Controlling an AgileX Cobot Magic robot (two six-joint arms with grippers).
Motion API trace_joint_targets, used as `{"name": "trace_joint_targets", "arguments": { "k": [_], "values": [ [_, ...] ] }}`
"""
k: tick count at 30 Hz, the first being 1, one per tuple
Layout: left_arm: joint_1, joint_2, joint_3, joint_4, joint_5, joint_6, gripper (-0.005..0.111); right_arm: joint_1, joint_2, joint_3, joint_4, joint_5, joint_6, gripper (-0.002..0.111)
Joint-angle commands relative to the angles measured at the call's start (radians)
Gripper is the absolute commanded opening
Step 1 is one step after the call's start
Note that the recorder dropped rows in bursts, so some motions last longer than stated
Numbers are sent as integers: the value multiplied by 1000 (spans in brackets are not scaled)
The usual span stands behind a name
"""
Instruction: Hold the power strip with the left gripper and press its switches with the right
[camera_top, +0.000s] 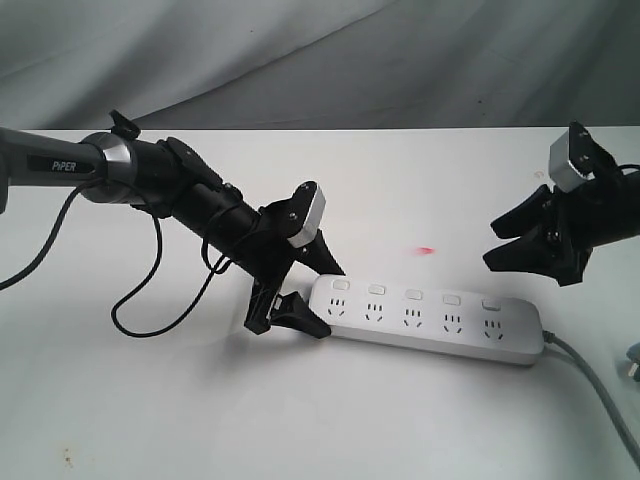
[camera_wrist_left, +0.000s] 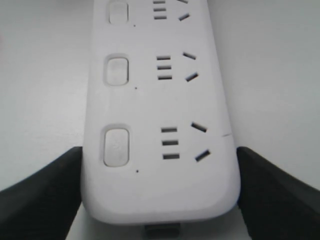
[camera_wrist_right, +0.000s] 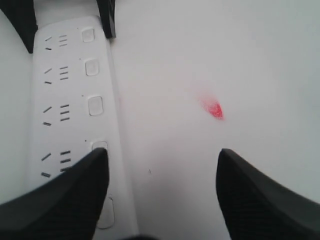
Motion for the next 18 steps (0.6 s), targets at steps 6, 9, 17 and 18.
{"name": "trace_joint_targets", "arguments": {
  "k": [6,9,17,18],
  "values": [
    [-3,0,-3,-4,7,7,32,-6,47,23,0,-12,-2,58],
    [-3,0,-3,-4,7,7,32,-6,78,23,-4,-9,-2,58],
    [-3,0,-3,-4,7,7,32,-6,87,23,-34,-26,6,58],
    [-3,0,-3,-4,7,7,32,-6,87,23,-42,-33,11,58]
  ]
}}
